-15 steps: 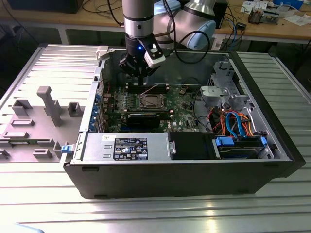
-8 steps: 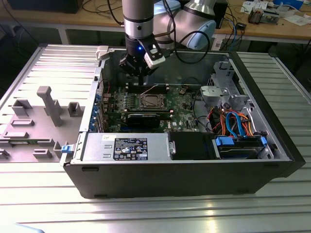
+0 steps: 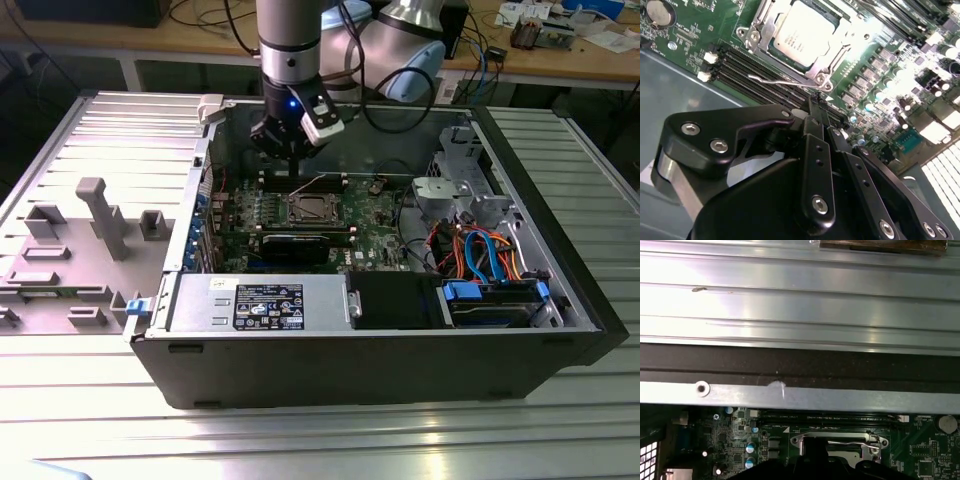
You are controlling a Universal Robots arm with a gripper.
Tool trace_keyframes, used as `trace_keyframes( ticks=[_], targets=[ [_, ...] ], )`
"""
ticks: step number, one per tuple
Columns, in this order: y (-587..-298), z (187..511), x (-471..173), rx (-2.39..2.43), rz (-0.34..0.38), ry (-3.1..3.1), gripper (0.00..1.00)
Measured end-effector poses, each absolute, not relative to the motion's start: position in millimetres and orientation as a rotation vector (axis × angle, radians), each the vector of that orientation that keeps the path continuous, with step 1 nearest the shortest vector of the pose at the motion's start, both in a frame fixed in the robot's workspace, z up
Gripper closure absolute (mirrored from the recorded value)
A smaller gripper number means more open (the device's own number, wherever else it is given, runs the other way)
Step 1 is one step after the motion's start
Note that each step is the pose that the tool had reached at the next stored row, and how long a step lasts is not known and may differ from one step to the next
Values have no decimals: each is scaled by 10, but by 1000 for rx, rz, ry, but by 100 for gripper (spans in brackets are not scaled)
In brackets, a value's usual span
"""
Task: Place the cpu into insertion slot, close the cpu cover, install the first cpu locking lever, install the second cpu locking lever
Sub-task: 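Install the first cpu locking lever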
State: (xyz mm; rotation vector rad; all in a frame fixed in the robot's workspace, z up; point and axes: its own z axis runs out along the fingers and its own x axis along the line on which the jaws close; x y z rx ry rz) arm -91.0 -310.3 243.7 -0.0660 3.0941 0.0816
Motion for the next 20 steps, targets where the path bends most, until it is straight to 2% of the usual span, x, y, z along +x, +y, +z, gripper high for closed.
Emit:
trace_keyframes(
  ticks=[20],
  targets=[
    [-3074, 2313, -697, -85, 86, 3094, 89]
  ],
)
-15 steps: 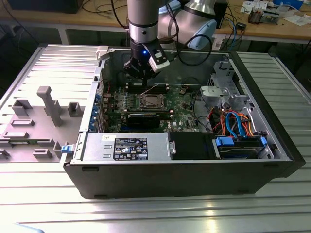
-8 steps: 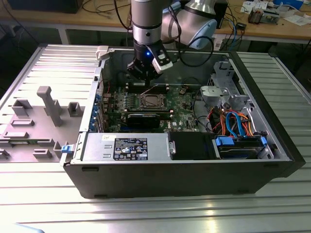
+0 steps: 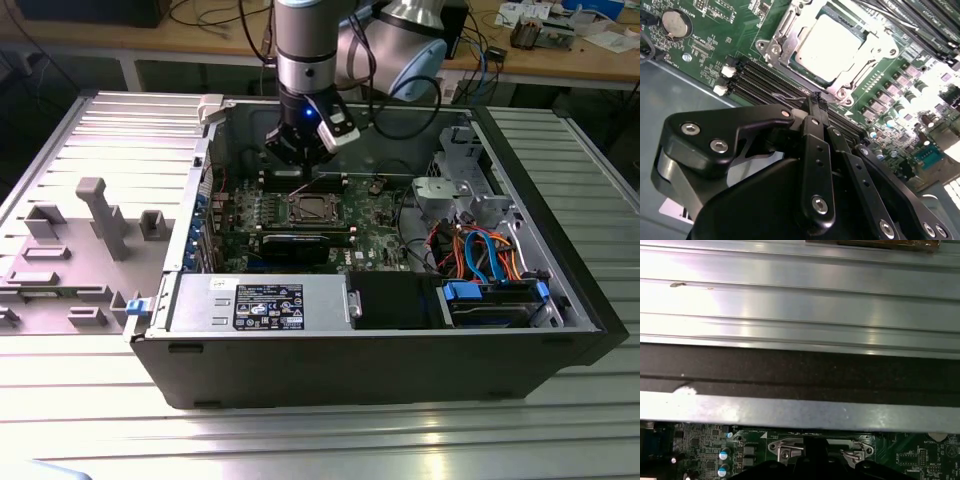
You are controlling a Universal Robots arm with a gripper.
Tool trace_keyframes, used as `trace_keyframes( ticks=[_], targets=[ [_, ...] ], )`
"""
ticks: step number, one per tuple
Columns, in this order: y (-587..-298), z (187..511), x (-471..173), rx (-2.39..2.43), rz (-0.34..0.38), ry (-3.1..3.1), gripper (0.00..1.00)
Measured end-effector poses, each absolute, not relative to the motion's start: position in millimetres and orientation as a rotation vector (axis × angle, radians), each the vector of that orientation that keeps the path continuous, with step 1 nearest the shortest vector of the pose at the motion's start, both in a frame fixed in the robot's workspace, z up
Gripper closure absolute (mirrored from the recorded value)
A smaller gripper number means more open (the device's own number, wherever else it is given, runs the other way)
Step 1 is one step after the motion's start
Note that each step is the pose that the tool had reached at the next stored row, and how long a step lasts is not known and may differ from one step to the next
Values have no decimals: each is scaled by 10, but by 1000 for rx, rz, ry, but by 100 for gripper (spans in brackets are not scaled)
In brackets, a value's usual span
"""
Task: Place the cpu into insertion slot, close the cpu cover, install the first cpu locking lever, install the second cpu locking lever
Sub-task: 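Install the first cpu locking lever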
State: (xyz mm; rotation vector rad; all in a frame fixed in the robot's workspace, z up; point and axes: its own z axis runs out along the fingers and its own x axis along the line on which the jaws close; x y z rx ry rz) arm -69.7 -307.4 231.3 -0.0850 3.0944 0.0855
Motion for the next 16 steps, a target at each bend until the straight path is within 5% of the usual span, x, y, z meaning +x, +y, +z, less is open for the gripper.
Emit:
trace_keyframes(
  ticks=[16],
  targets=[
    [-3044, 2226, -549, -81, 85, 3095, 89]
  ],
)
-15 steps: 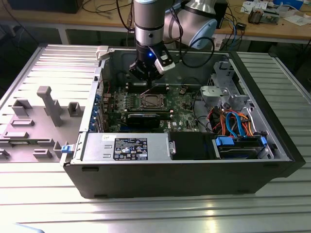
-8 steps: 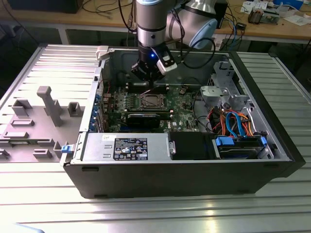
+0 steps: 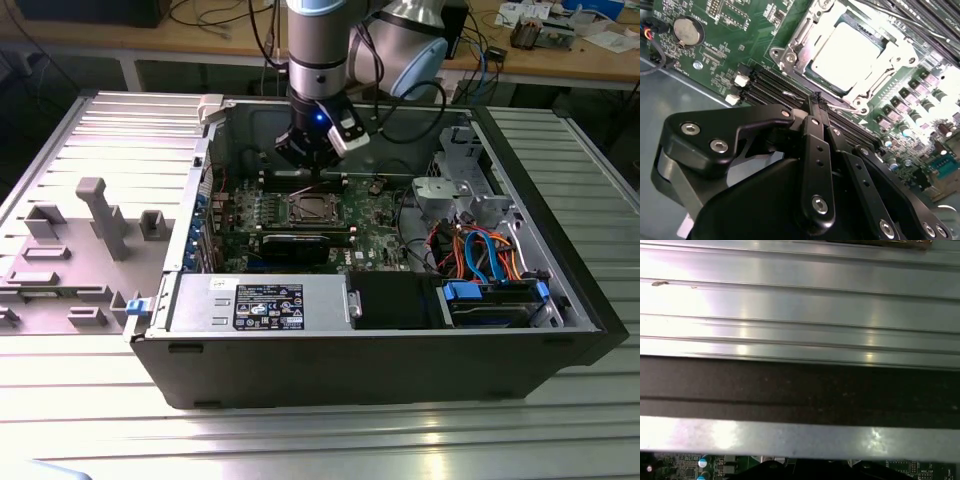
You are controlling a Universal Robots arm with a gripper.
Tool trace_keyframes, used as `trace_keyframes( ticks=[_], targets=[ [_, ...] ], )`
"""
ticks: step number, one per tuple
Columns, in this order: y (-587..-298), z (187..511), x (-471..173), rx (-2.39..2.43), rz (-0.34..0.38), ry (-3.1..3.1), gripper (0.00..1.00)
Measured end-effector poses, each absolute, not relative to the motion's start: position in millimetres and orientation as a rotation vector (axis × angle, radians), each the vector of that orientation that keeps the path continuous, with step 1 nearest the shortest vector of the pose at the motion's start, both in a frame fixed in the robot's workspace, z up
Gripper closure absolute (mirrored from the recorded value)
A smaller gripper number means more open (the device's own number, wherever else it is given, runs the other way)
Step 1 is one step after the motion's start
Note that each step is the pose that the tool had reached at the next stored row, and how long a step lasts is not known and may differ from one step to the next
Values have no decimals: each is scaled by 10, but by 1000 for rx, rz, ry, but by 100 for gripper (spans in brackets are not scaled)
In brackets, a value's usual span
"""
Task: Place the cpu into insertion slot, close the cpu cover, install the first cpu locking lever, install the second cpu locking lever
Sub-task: 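Install the first cpu locking lever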
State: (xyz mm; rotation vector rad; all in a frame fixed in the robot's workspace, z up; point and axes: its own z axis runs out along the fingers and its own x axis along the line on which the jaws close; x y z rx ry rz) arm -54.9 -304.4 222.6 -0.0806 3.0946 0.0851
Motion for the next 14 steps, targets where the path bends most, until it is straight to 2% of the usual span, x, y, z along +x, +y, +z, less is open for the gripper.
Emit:
trace_keyframes(
  ticks=[14],
  targets=[
    [-3045, 2134, -429, -59, 84, 3095, 89]
  ],
)
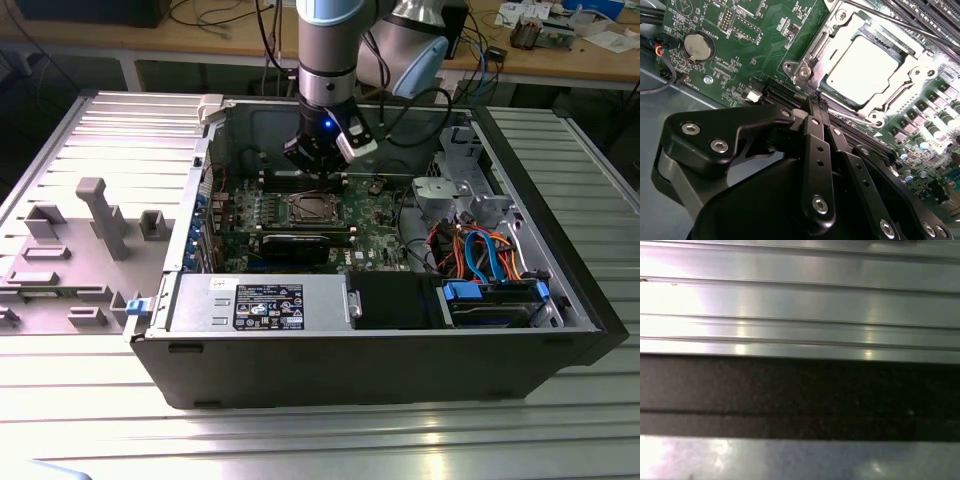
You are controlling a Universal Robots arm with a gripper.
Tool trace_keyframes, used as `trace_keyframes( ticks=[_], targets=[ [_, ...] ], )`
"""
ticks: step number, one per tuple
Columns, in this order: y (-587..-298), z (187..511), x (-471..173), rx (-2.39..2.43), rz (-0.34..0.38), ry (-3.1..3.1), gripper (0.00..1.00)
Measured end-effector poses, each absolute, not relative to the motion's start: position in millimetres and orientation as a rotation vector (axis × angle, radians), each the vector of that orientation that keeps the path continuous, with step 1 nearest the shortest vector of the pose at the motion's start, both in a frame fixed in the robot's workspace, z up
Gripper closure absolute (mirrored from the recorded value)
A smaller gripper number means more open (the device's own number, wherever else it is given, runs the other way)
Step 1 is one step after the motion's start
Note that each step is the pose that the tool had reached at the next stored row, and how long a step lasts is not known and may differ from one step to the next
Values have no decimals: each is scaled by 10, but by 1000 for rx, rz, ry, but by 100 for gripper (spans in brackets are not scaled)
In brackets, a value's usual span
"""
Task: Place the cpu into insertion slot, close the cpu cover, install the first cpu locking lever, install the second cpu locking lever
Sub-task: 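Install the first cpu locking lever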
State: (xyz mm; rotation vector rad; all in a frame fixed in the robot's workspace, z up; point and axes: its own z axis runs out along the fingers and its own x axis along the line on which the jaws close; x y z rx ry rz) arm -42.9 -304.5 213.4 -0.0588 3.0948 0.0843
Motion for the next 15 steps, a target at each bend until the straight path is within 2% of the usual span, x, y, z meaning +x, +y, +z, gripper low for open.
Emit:
trace_keyframes(
  ticks=[15],
  targets=[
    [-3043, 2090, -417, -59, 85, 3095, 89]
  ],
)
